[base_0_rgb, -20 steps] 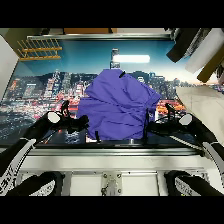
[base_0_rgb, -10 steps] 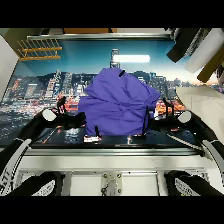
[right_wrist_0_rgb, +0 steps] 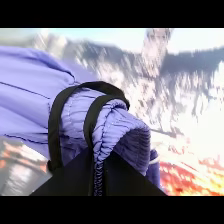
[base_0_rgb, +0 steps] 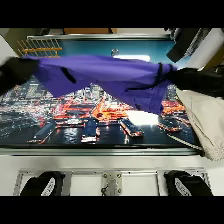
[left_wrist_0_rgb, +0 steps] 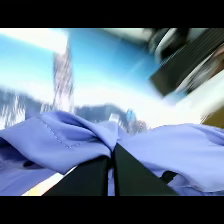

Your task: Fold the clothes and pants, and hang the long-sleeved shirts on hangers.

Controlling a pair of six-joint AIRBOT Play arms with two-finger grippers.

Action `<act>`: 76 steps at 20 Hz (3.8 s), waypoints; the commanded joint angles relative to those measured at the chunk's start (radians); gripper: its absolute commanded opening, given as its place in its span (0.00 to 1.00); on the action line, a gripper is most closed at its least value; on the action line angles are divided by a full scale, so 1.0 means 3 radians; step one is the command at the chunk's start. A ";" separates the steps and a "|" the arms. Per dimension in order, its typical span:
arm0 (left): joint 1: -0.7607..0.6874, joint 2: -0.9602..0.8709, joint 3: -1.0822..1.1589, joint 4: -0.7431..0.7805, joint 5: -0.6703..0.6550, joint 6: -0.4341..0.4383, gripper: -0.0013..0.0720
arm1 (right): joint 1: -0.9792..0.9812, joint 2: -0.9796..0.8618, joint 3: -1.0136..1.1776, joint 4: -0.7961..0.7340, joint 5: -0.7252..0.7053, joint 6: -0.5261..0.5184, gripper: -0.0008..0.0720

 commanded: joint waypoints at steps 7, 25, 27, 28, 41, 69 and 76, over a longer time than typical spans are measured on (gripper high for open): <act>0.0037 0.0693 0.0718 0.0024 -0.0113 -0.0155 0.03 | -0.0001 0.0835 0.0301 0.0047 0.0989 0.1442 0.03; -0.0415 -0.3415 0.1879 -0.0167 -0.0682 0.0075 0.03 | -0.0003 -0.1713 -0.0263 0.0003 0.0193 0.0975 0.03; -0.0360 -0.3417 0.2015 -0.0151 -0.0800 0.0074 0.03 | -0.0003 -0.1692 -0.0200 -0.0172 0.0137 0.0975 0.03; -0.0337 -0.3365 0.2022 -0.0144 -0.0903 0.0078 0.03 | -0.0001 -0.1645 -0.0196 -0.0275 0.0160 0.0973 0.03; -0.0828 -0.1462 -0.1696 0.0519 -0.0090 0.0108 0.03 | 0.0156 -0.1253 -0.1200 -0.1166 0.0393 0.0820 0.03; -0.1233 -0.0270 -0.2223 0.0254 0.0383 -0.0069 0.03 | -0.1420 -0.1420 -0.1706 0.0282 0.0482 -0.1562 0.99; -0.1386 -0.0450 -0.2224 0.0252 0.0289 -0.0454 0.03 | -0.1406 -0.2078 -0.1706 0.0880 0.0453 -0.2611 1.00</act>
